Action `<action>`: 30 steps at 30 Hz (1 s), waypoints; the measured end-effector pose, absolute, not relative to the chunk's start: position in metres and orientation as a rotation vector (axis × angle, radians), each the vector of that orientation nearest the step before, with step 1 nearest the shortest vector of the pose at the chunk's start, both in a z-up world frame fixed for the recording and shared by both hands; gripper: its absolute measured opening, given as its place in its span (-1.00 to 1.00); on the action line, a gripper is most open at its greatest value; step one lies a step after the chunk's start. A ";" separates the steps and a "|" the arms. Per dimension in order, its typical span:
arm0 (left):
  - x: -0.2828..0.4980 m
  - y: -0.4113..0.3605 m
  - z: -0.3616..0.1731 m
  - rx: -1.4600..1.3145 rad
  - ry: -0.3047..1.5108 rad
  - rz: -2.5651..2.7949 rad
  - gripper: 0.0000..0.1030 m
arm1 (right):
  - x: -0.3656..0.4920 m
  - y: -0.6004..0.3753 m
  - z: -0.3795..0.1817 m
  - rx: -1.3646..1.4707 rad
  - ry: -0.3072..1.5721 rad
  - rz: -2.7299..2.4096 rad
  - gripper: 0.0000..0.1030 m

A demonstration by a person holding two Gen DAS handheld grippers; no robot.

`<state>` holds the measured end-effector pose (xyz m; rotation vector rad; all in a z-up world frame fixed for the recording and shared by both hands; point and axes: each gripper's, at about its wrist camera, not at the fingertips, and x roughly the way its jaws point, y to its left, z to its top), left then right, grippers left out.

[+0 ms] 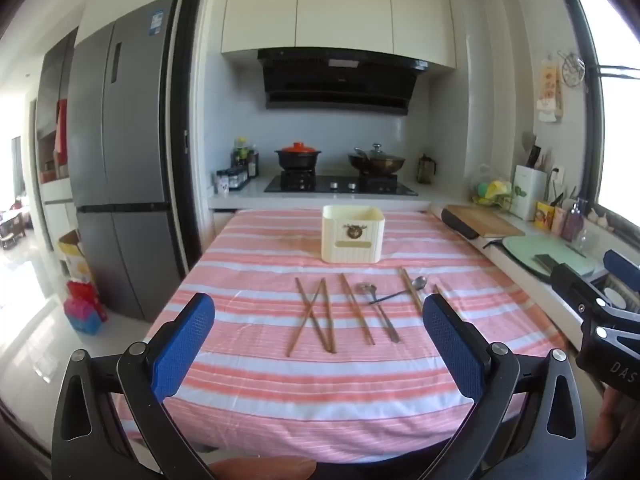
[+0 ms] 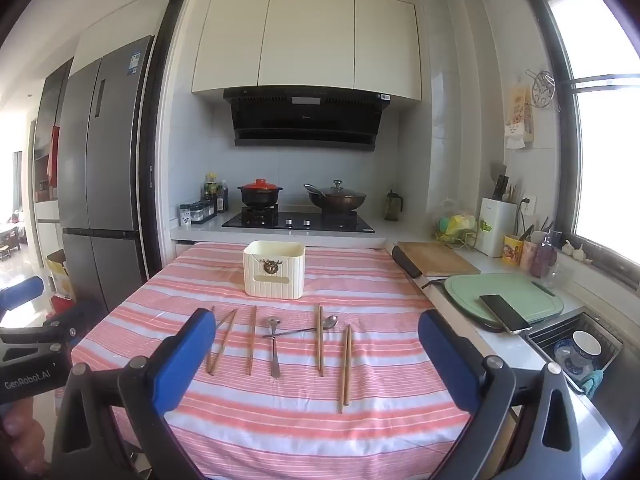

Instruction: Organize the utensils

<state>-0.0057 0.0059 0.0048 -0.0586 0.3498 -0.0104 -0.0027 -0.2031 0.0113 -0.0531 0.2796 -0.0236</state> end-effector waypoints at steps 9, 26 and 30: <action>-0.004 0.001 0.005 -0.033 0.373 -0.014 0.99 | -0.006 -0.206 0.017 -0.033 0.276 -0.023 1.00; -0.007 -0.006 0.001 -0.026 0.379 -0.018 0.99 | -0.005 -0.211 0.009 -0.025 0.281 -0.025 1.00; -0.007 -0.007 0.001 -0.025 0.381 -0.021 0.99 | -0.005 -0.212 0.009 -0.026 0.281 -0.025 1.00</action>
